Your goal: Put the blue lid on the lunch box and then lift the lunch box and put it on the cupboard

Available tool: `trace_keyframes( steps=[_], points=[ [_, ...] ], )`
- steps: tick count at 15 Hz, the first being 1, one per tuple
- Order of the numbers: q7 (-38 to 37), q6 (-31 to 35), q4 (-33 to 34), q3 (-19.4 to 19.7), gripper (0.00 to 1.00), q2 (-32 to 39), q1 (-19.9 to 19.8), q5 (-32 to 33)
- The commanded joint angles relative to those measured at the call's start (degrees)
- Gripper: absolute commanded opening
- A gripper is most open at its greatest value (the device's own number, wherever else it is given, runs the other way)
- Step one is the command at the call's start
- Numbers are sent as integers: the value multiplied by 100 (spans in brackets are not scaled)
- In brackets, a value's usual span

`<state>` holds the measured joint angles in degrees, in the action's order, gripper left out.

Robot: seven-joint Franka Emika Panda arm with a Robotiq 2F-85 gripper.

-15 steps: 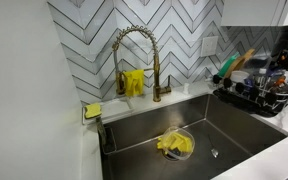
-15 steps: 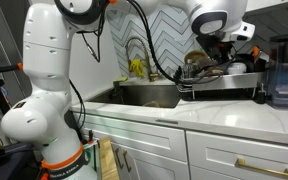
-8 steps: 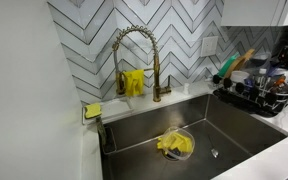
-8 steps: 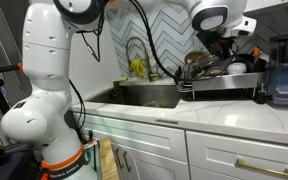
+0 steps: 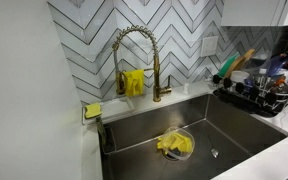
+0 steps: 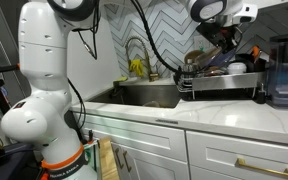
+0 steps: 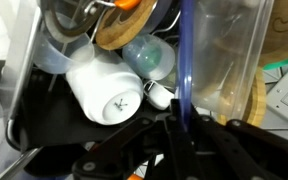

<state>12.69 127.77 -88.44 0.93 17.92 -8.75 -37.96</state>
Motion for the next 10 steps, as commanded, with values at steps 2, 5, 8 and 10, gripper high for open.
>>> trace_keyframes(
  steps=[2, 5, 8, 10],
  points=[
    [-142, -94, -159, 102, 2, -335, 30, 798],
    [-160, -141, -203, 86, 2, -530, 28, 1188],
    [-94, -221, -275, 108, 2, -794, 30, 1505],
    [-140, -268, -302, 151, 2, -934, 34, 1741]
  ],
)
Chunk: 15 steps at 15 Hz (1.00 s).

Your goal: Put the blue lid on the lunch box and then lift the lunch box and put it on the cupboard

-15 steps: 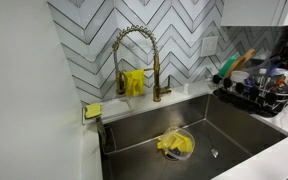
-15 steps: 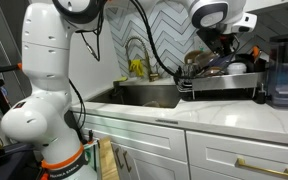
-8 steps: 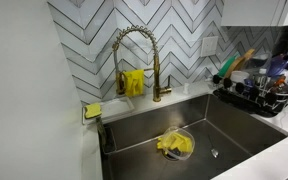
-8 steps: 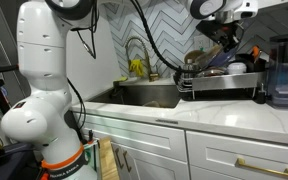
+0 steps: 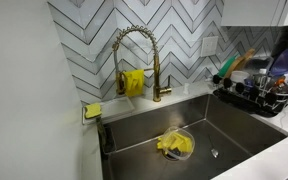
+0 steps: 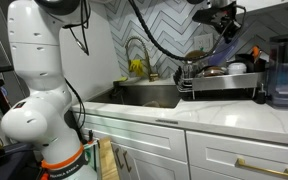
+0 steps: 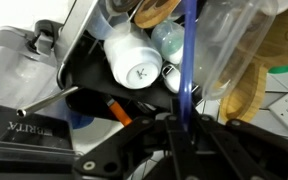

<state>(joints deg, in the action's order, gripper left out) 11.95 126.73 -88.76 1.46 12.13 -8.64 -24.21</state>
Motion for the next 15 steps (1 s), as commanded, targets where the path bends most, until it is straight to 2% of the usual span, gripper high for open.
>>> trace_keyframes(
  steps=[1, 2, 6, 11, 15],
  points=[
    [-65, -167, -276, 119, 2, -413, 23, 459],
    [-89, -166, -291, 143, 2, -477, 21, 523],
    [130, -557, -314, 144, 2, -698, -44, 64],
    [279, -1327, -274, 233, 2, -766, -165, -1234],
    [472, -1282, -532, 365, 2, -674, -235, -2058]
  ],
)
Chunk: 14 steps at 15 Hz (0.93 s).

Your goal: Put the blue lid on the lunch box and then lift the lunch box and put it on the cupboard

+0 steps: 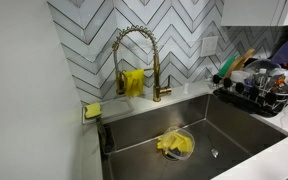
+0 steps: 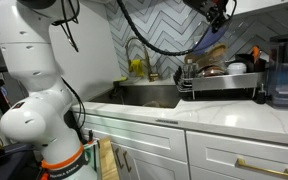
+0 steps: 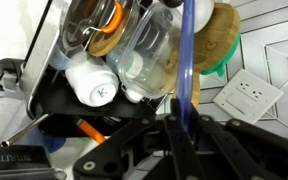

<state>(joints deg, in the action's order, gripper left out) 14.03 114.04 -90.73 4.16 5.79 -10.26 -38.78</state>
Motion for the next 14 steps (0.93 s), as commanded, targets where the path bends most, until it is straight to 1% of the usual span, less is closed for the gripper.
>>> trace_keyframes(
  steps=[1, 5, 7, 10, 14],
  points=[
    [387, 42, -433, 125, 2, 2, -94, -821],
    [711, 167, -767, 198, 2, 126, -124, -1447],
    [979, 179, -873, 189, 2, 195, -135, -1848],
    [1189, 178, -975, 180, 2, 325, -112, -2287],
    [1566, 361, -1000, 163, 2, 529, -68, -2641]
  ],
)
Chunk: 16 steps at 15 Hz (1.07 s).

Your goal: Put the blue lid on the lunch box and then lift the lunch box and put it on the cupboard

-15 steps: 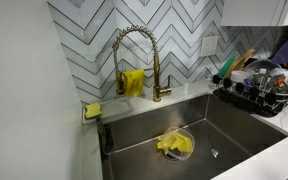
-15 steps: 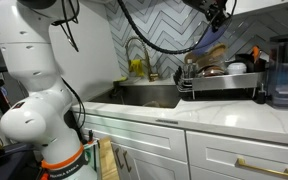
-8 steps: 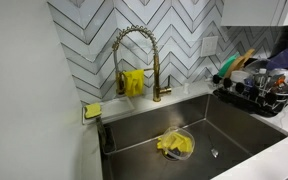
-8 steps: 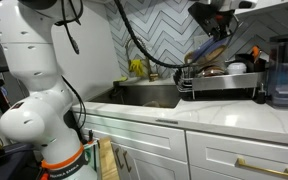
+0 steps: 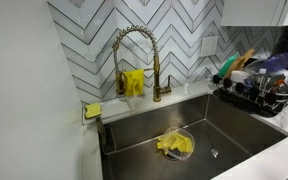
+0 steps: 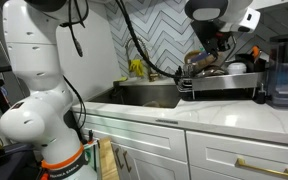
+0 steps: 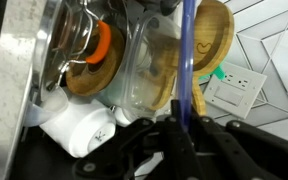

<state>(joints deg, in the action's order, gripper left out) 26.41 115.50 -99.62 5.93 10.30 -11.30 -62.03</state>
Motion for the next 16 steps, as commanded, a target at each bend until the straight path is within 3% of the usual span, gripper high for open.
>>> trace_keyframes(
  steps=[1, 7, 16],
  points=[
    [415, 300, -90, -27, 2, 135, 52, -390],
    [734, 378, -17, -124, 2, 365, 76, -1092],
    [781, 595, 237, -98, 2, 653, 208, -686]
  ],
)
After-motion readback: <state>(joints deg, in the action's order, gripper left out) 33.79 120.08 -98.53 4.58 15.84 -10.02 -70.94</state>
